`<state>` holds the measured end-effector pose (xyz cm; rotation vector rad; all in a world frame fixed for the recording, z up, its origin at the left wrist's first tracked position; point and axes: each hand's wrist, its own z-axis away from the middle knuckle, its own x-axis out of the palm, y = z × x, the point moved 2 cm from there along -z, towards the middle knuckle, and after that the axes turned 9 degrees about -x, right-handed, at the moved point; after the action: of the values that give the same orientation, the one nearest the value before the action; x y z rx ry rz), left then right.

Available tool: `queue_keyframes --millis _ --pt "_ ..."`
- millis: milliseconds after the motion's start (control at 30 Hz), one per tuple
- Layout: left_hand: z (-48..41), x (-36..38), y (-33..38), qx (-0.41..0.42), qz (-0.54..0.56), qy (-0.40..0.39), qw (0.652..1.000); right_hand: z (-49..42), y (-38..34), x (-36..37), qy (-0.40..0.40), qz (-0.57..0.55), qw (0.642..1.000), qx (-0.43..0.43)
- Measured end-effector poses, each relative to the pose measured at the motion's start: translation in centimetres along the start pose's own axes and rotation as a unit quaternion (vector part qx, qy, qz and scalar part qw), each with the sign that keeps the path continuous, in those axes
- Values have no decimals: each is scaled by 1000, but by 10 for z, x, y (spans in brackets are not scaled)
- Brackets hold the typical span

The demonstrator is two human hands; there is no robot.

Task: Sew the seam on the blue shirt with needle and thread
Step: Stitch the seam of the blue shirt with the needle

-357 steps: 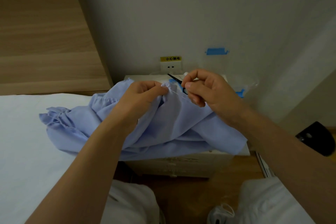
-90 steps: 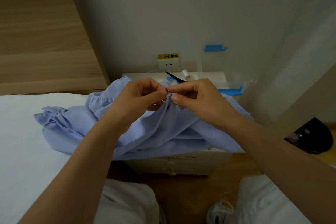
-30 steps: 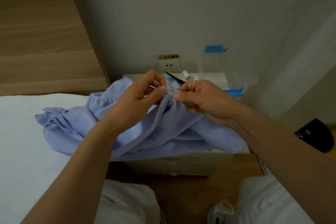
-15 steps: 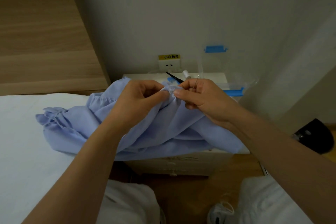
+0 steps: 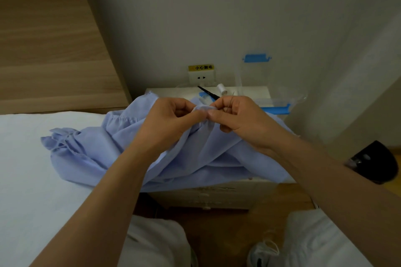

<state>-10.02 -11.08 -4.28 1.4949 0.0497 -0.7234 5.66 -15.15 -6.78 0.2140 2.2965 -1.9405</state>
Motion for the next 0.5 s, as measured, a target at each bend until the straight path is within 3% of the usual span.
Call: queue_keyframes --millis 500 --pt "-7 0 -5 7 23 64 998 1 -5 -10 -29 97 994 -38"
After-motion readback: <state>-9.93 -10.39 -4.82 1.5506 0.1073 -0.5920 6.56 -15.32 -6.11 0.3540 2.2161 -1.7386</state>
